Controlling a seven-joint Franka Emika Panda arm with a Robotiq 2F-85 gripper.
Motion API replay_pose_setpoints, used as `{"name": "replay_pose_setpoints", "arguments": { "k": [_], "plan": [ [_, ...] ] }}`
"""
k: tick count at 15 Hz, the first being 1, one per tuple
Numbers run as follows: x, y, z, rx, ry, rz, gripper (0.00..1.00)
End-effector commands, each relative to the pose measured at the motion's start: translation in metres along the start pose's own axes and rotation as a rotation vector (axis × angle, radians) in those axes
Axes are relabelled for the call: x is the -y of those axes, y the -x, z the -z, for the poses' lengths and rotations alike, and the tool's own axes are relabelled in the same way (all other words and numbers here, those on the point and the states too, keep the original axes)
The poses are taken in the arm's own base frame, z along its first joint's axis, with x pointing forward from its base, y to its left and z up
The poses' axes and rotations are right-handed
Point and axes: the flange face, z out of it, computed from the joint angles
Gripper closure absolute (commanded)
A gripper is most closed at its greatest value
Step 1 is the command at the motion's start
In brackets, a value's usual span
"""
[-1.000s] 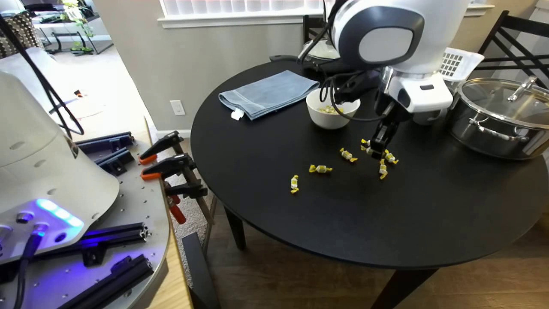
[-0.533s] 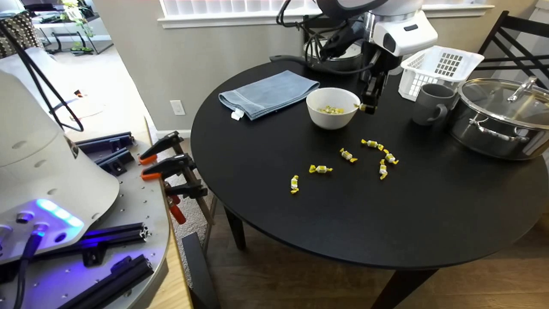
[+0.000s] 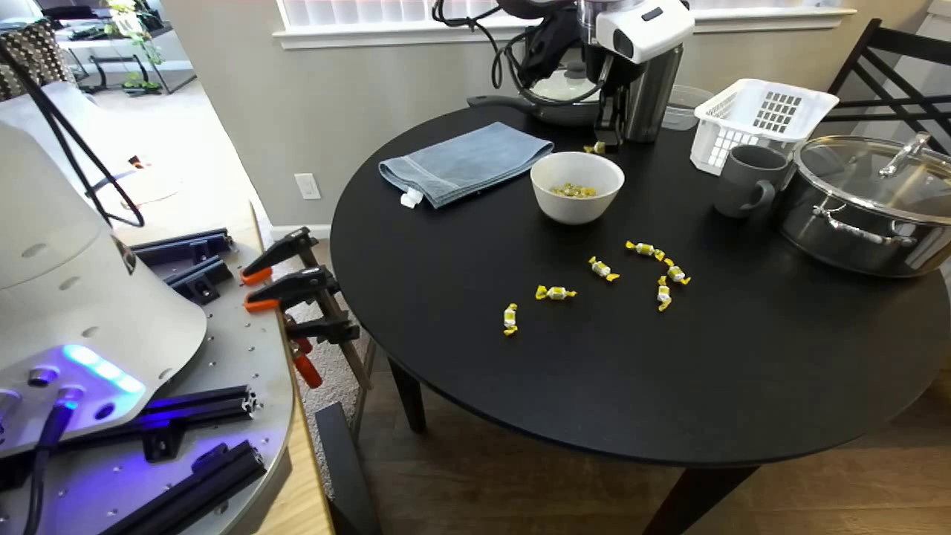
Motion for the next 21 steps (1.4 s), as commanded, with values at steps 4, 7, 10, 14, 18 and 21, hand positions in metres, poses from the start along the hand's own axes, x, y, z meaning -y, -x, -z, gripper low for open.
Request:
{"name": "replay_pose_setpoints", "arguments": {
  "k": [4,7,10,14,18,21],
  "plan": [
    [-0.013,0.014,0.012,0.019,-0.016,0.056,0.29],
    [-0.026,0.007,0.018,-0.001,0.017,0.045,0.10],
    [-0.049,-0.002,0.016,0.008,0.076,0.020,0.00],
    [-0.078,-0.006,-0.002,0.043,0.141,-0.007,0.00],
    [-0.099,-0.004,-0.024,0.089,0.198,-0.043,0.00],
    [-0.111,-0.006,-0.046,0.100,0.241,-0.076,0.00]
  ]
}}
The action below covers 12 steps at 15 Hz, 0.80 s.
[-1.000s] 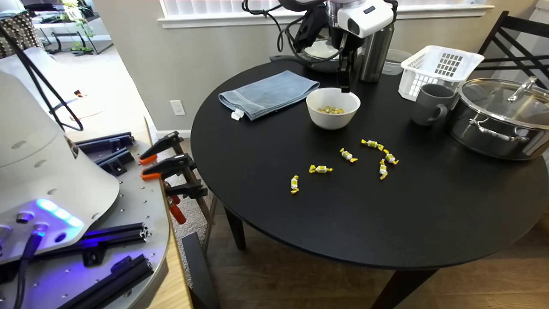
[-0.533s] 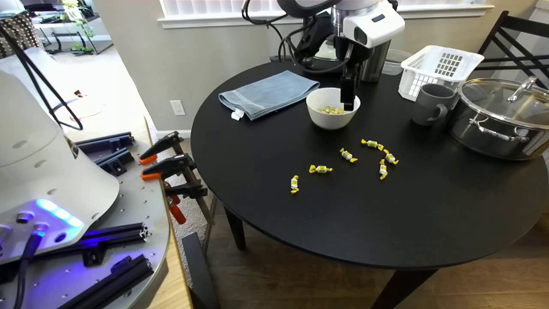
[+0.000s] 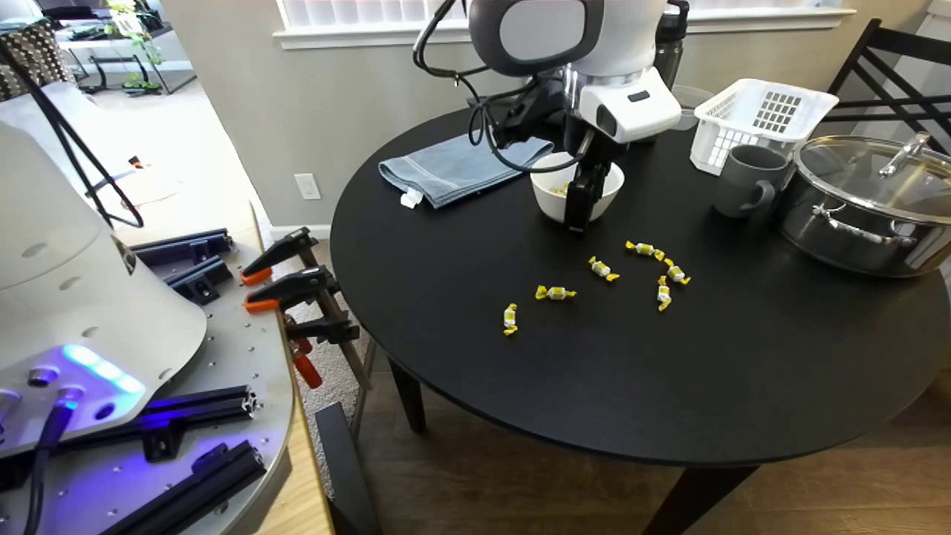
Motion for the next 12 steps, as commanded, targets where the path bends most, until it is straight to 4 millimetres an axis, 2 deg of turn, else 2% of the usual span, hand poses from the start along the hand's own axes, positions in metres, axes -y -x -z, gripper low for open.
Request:
{"name": "replay_pose_setpoints", "arguments": {
  "k": [1,6,12],
  "plan": [
    [-0.007,-0.004,-0.026,0.022,0.056,-0.046,0.00],
    [-0.011,-0.012,-0.058,0.050,0.108,-0.089,0.00],
    [0.001,-0.040,-0.081,0.057,0.137,-0.163,0.00]
  ]
}}
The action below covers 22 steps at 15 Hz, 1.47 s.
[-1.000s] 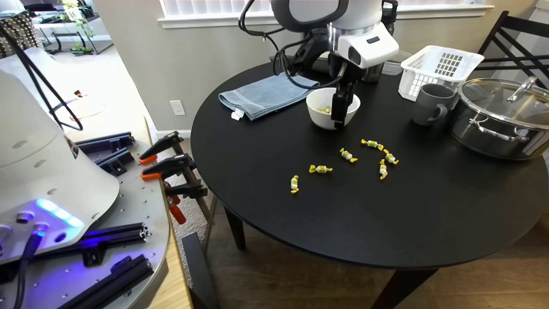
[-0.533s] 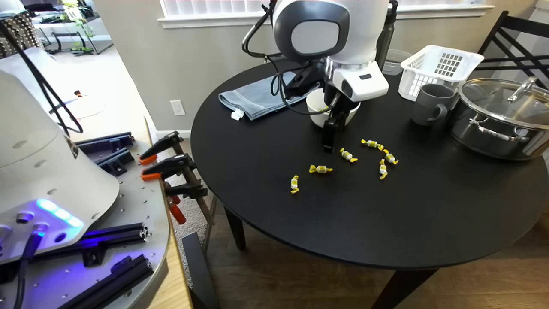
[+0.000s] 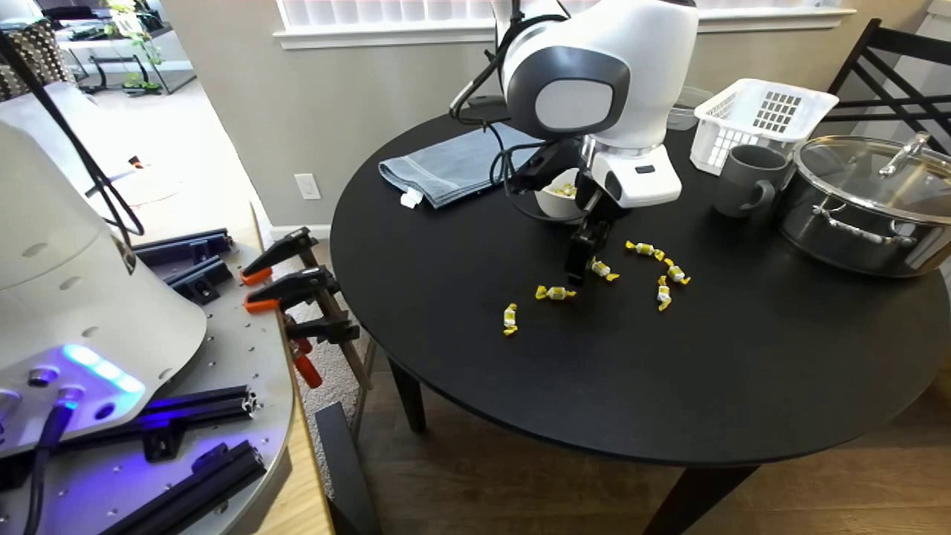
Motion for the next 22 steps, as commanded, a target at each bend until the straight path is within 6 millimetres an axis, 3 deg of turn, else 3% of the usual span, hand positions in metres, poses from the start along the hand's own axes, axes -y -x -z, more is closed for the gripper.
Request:
{"name": "replay_pose_setpoints", "arguments": {
  "k": [1,3,4,6,16,20,22],
  "plan": [
    [0.014,-0.018,-0.010,0.009,0.036,-0.054,0.00],
    [0.019,-0.025,-0.017,0.018,0.048,-0.073,0.03],
    [0.022,-0.028,-0.020,0.021,0.052,-0.076,0.27],
    [0.026,-0.030,-0.024,0.029,0.056,-0.080,0.30],
    [0.038,-0.039,-0.003,0.016,0.023,-0.082,0.97],
    [0.042,-0.038,0.011,0.000,0.001,-0.072,1.00],
    [0.044,-0.037,0.029,-0.010,-0.030,-0.061,1.00]
  ]
}}
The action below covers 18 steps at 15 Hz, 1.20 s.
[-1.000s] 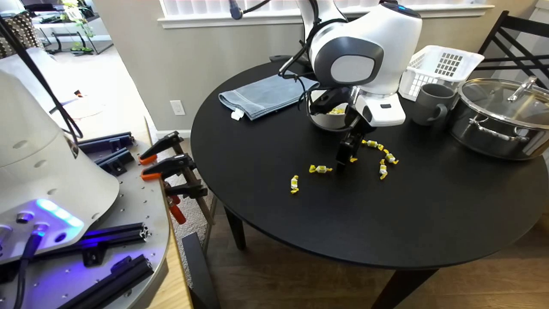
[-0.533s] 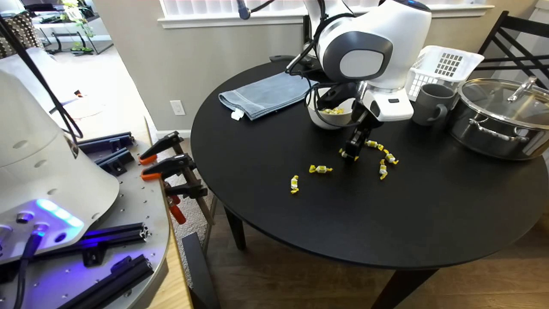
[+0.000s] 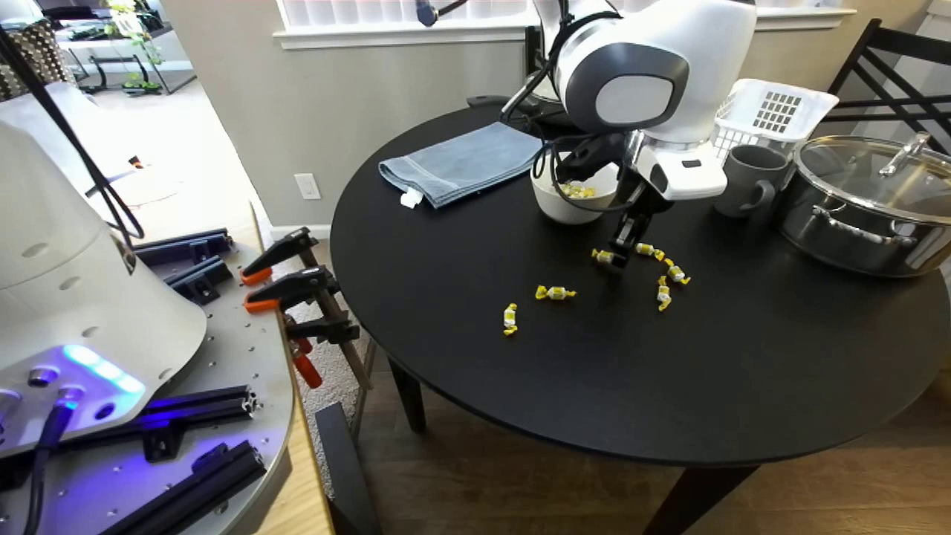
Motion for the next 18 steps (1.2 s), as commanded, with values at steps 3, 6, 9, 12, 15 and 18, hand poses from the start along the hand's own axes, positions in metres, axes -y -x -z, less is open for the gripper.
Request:
{"name": "replay_pose_setpoints", "arguments": {
  "k": [3,6,9,12,15,18],
  "plan": [
    [0.007,0.007,0.068,-0.052,-0.086,0.026,1.00],
    [0.014,0.012,0.108,-0.090,-0.147,0.049,1.00],
    [0.024,0.027,0.134,-0.100,-0.201,0.072,1.00],
    [0.036,0.055,0.144,-0.078,-0.234,0.120,1.00],
    [0.046,0.084,0.145,-0.055,-0.243,0.175,1.00],
    [0.049,0.104,0.146,-0.036,-0.245,0.223,0.71]
  ]
}}
